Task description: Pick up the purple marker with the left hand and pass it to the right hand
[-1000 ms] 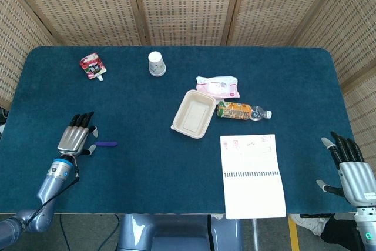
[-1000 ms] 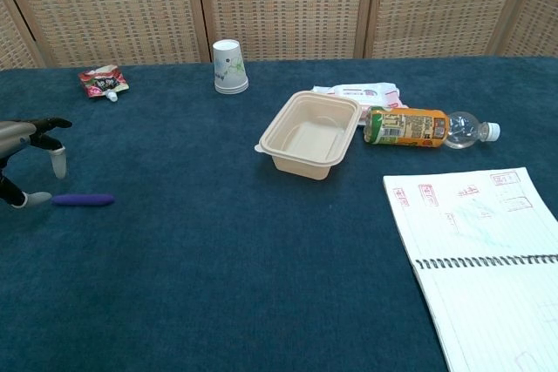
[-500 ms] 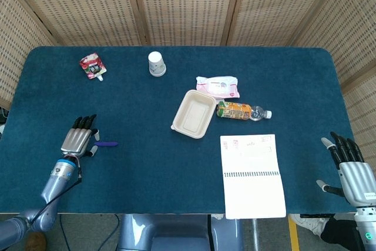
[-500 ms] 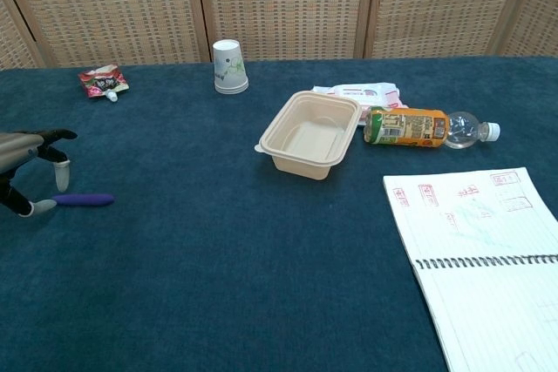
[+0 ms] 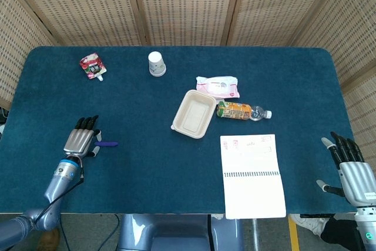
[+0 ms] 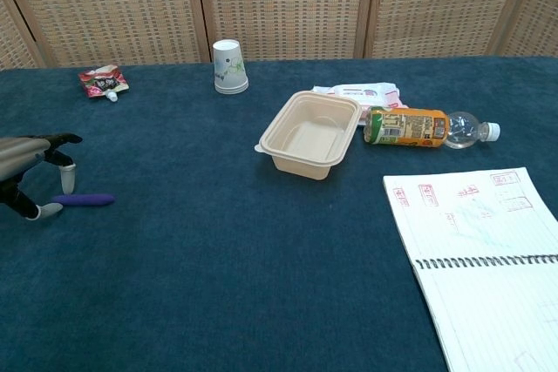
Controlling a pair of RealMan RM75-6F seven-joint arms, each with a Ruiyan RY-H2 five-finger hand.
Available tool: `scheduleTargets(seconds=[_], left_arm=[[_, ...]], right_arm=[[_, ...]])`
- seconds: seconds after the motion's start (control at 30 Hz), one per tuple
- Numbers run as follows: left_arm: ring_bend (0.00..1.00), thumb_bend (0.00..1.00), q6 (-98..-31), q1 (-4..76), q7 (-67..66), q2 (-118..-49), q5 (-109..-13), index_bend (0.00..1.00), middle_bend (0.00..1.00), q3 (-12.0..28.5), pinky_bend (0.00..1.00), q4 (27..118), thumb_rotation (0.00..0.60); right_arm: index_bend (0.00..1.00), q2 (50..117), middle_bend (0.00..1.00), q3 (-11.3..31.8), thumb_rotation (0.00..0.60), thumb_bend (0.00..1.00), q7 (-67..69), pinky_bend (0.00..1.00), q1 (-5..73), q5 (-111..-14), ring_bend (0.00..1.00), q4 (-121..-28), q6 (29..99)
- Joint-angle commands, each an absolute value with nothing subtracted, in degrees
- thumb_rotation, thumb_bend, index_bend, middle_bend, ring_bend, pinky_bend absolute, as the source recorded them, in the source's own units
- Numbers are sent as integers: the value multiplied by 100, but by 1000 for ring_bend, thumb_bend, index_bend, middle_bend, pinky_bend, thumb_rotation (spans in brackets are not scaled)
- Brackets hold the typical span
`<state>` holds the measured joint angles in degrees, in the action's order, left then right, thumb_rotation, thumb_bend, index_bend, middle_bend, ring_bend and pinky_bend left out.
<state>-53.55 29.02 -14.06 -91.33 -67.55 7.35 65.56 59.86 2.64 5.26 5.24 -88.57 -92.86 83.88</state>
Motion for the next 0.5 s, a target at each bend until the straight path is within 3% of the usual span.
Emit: scheduleTargets(seconds=[0.03,0.5], left_arm=[[0,372,-5331,2912,-1406,-9150,-6744,508,0,715,0,6526,600],[0,415,-5354,2952,-1442,-9283,-6718,538,0,689,0,6391,600]], right_arm=[[126,5983,0,263,600,0,537,0,524,-8855,0,-9282,8387],[126,5970,0,259,600,0,578,0,535,-8841,0,-9276,8358]])
